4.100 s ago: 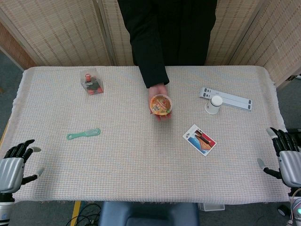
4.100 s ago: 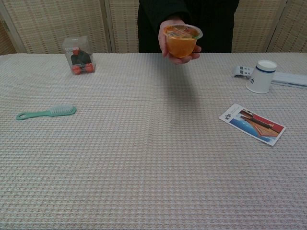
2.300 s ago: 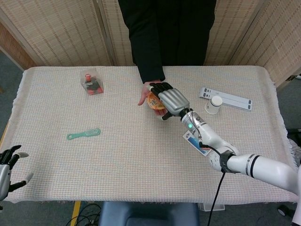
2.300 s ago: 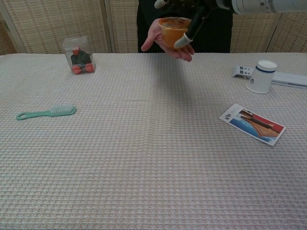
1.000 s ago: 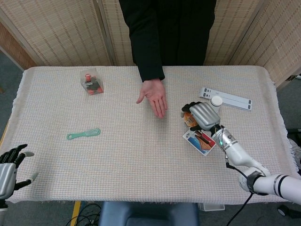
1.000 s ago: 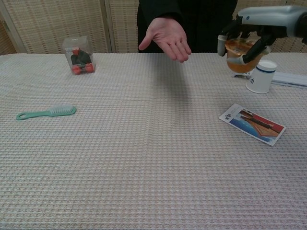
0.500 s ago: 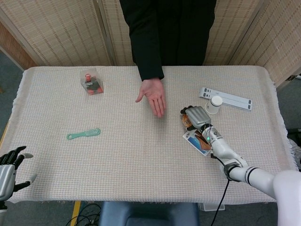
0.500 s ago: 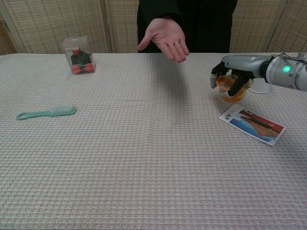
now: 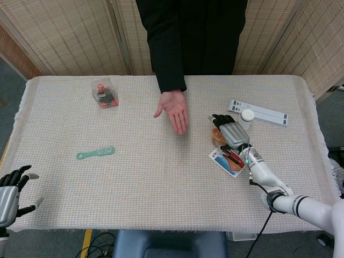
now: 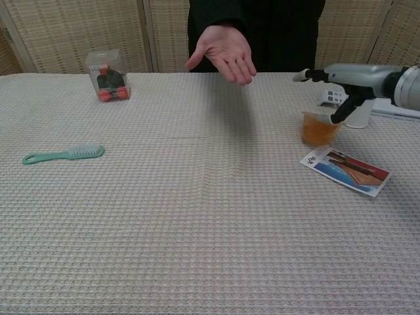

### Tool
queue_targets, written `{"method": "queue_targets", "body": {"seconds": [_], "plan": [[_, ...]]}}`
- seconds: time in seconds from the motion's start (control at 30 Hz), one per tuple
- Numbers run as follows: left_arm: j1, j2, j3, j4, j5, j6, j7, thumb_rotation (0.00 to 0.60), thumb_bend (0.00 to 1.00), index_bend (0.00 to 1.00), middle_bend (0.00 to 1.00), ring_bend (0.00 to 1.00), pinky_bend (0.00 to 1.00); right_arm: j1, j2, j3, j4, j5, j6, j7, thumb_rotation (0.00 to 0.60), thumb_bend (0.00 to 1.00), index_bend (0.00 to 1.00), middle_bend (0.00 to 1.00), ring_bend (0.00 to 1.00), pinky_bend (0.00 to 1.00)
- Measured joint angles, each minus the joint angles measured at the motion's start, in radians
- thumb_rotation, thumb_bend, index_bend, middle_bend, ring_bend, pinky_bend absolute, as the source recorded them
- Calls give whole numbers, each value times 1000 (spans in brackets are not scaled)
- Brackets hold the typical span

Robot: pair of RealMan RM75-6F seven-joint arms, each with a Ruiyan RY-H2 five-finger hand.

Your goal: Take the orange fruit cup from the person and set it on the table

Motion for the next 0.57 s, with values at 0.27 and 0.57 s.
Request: {"method": "queue_targets", "body": {"seconds": [0.27, 0.57], "plan": [[-18, -12, -9, -1, -8, -21, 11, 600, 220, 365, 195, 201, 239, -196, 219, -37, -276, -46, 275, -48, 600, 234, 0, 34, 0, 0], [-49, -28, -23, -8, -9, -47, 37, 600, 220, 365, 195, 201, 239, -458, 333, -111, -404, -126, 595, -56, 600, 207, 0, 48, 0, 0]]}}
